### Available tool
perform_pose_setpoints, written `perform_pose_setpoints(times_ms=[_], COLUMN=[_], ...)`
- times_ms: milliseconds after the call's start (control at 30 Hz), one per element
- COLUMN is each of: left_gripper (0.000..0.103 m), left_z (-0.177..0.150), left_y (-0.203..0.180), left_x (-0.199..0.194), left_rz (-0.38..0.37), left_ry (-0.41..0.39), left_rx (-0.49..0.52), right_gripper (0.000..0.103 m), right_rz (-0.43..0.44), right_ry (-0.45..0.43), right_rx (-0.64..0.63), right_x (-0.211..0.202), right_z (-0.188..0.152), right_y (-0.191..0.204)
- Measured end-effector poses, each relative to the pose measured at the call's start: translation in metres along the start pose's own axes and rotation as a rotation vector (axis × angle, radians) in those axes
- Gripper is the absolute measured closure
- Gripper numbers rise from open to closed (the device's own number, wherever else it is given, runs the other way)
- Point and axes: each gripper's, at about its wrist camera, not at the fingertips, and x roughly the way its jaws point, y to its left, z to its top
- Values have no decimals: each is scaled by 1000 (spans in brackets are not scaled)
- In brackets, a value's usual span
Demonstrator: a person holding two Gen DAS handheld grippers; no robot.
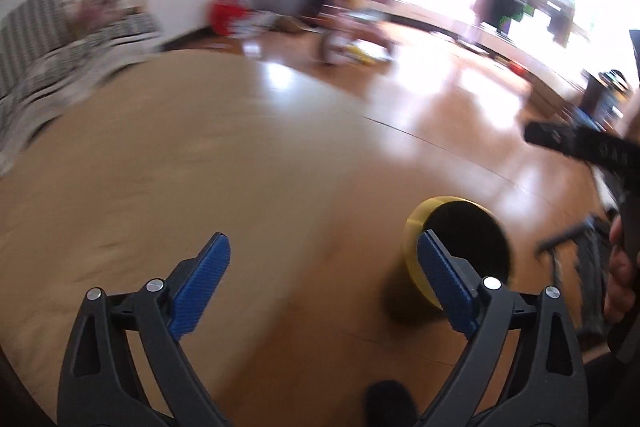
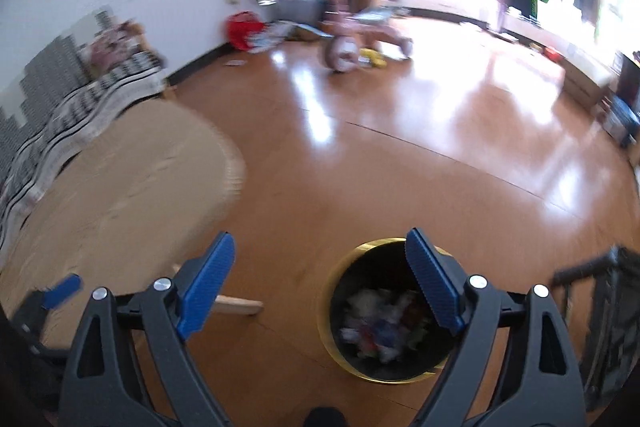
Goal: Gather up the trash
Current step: 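Return both open tools over the now empty table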
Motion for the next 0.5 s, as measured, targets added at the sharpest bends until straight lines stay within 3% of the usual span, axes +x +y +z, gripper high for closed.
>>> perform_pose_setpoints(times_ms=[267, 500], left_gripper=[11, 11], left_z=[-42, -97], left_y=[176, 273], left_x=[-108, -182], left_rz=[307, 507], left_ry=[-51, -62], left_rx=[-270, -439], right_gripper=[19, 19], right_rz=[253, 423], right_ry=[25, 76], right_rx=[-212, -410], right_x=[0, -10], right_z=[-13, -53], right_y=[175, 319])
